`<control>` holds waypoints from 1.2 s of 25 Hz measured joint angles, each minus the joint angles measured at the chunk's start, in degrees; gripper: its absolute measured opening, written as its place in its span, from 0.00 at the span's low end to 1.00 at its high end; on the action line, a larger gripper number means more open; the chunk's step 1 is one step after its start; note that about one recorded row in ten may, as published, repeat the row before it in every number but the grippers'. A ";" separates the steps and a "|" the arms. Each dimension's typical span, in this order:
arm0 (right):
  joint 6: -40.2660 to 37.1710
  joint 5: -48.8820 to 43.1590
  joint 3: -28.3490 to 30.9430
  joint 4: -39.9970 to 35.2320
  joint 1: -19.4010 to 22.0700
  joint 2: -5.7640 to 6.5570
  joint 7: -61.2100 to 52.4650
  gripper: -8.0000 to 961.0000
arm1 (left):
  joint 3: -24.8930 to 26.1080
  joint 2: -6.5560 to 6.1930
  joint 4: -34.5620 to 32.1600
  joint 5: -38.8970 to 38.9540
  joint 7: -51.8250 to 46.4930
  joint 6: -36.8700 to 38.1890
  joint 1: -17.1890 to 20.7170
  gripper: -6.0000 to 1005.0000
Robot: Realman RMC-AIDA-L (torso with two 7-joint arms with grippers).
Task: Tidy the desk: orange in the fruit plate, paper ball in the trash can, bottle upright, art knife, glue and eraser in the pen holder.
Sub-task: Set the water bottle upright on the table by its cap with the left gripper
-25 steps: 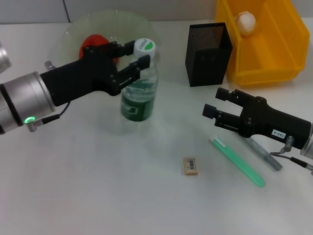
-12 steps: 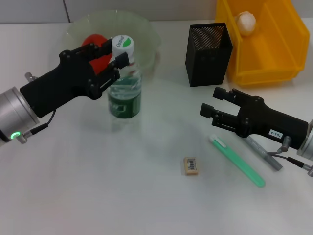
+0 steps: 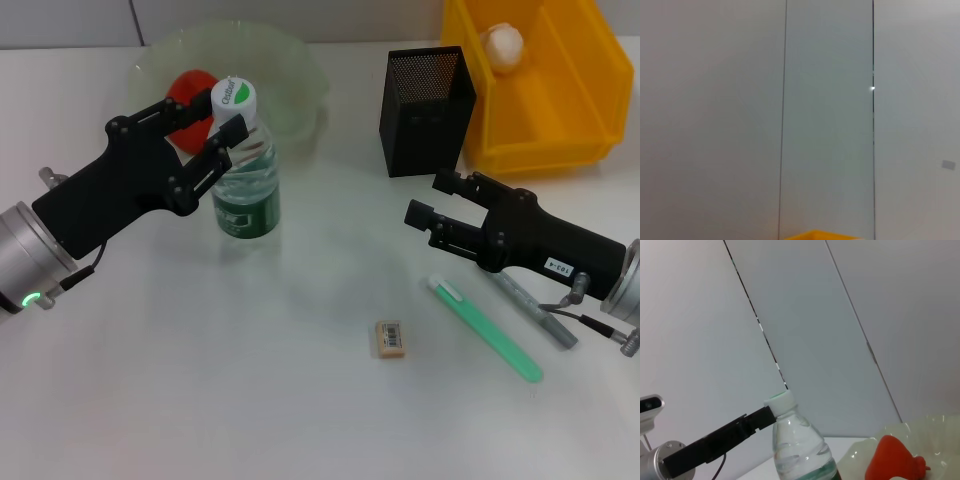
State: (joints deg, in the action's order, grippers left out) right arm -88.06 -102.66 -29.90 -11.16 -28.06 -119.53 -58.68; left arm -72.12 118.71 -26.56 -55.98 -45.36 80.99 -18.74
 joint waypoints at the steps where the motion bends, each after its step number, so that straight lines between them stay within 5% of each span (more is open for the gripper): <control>1: -0.01 0.00 0.04 0.09 0.00 0.00 0.13 0.82 | 0.10 0.00 0.29 0.30 0.45 0.05 -0.08 0.40; 30: -0.08 1.50 0.11 1.80 -0.77 -0.09 1.11 0.82 | 0.51 0.47 11.68 9.54 9.24 0.71 -3.64 0.41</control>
State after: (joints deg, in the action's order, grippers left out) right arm -88.14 -101.16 -29.80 -9.36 -28.83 -119.62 -57.57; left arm -71.62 119.18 -14.88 -46.44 -36.12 81.70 -22.38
